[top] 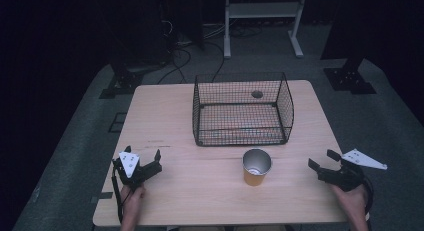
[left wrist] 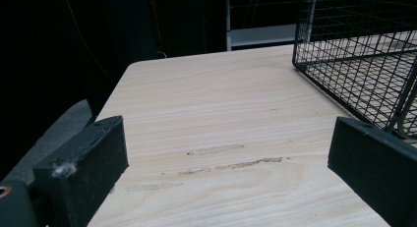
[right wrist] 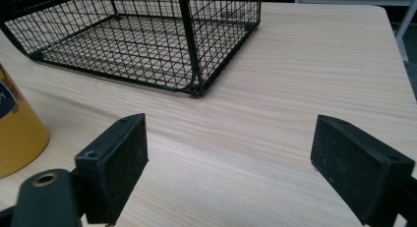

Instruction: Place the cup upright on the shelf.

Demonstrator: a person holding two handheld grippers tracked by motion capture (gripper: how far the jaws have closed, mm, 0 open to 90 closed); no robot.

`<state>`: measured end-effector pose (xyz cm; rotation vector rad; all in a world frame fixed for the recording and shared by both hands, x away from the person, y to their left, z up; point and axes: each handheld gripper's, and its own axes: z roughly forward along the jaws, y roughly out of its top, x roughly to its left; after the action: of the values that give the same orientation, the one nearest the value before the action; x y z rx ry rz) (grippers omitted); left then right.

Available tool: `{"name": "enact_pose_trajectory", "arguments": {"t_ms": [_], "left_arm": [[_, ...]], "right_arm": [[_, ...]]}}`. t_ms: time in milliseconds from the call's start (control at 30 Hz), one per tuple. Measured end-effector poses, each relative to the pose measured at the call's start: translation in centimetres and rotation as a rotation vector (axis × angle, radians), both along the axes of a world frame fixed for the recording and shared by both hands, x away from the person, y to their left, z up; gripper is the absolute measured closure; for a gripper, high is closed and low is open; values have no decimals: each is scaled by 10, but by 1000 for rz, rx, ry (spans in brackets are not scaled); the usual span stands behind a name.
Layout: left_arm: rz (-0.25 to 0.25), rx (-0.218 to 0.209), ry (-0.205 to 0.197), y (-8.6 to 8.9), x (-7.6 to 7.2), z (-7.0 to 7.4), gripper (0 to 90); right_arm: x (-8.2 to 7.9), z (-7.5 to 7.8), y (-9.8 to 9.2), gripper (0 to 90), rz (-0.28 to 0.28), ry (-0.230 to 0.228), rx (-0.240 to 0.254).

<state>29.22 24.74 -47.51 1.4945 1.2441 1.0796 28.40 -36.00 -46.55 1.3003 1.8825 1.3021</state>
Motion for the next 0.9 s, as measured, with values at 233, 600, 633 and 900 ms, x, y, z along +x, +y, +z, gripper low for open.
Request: {"name": "enact_pose_trajectory", "arguments": {"t_ms": [233, 600, 633, 900], "left_arm": [[0, 1, 1, 0, -1, 0, 8], [-2, -1, -2, 0, -1, 0, 8], [0, -5, -1, 0, -1, 0, 8], [3, -6, -1, 1, -1, 0, 8]], "right_arm": [[1, 2, 5, 134, 21, 4, -8], [-4, 13, 21, 129, 101, -8, -12], [-5, 14, 24, 124, 124, 0, -4], [-12, 24, 36, 103, 194, -15, -19]]}}
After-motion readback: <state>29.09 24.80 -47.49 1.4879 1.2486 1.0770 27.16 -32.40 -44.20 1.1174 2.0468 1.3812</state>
